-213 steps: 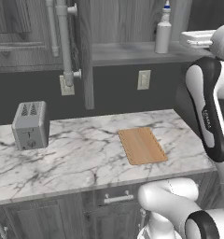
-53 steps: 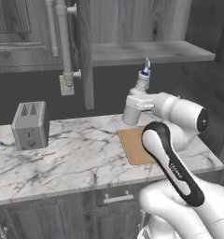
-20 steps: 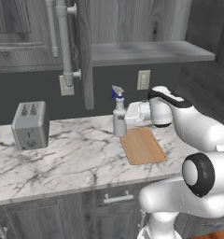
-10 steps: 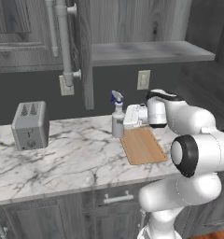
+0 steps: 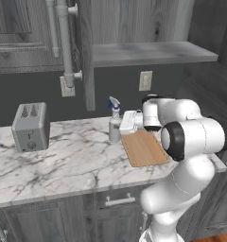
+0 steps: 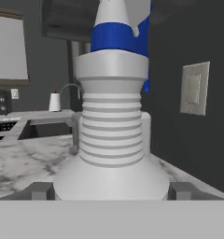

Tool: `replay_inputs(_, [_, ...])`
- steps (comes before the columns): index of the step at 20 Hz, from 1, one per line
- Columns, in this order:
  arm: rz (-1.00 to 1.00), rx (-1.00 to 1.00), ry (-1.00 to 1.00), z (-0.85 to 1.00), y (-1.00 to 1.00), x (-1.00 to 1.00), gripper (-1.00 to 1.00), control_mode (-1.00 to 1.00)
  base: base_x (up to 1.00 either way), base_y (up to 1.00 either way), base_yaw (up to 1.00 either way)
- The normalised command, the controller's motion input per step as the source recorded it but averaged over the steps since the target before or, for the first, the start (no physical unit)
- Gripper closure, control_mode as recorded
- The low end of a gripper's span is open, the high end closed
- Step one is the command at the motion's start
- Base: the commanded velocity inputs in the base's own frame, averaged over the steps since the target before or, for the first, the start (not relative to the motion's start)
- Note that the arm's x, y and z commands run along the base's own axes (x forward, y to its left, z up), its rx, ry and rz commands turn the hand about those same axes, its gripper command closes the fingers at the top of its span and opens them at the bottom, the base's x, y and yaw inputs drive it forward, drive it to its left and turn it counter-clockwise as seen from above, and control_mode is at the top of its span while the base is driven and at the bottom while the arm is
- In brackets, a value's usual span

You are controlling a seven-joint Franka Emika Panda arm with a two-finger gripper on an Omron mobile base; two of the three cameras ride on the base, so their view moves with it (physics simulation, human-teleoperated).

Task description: Grab the spray bottle from the cabinet, then place it next to the cutting board for sanitizing. Then grab the dish brush from the countertop next to the sink and place it next to the cutting board.

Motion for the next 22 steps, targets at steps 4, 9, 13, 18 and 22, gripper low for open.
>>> replay_inputs(4, [0.0,0.03,0.0,-0.42,0.0,0.32,1.0,-1.0,0.0,0.0,0.0])
replay_inputs(9, [0.0,0.0,-0.01,-0.43,0.0,0.33,1.0,-1.0,0.0,0.0,0.0])
replay_inputs(13, [0.0,0.0,-0.01,-0.38,0.04,0.3,1.0,-1.0,0.0,0.0,0.0])
replay_inputs(18, [0.0,0.0,0.0,-0.34,0.1,0.27,1.0,-1.0,0.0,0.0,0.0])
replay_inputs(22, [0.0,0.0,0.0,-0.3,0.1,0.24,1.0,-1.0,0.0,0.0,0.0])
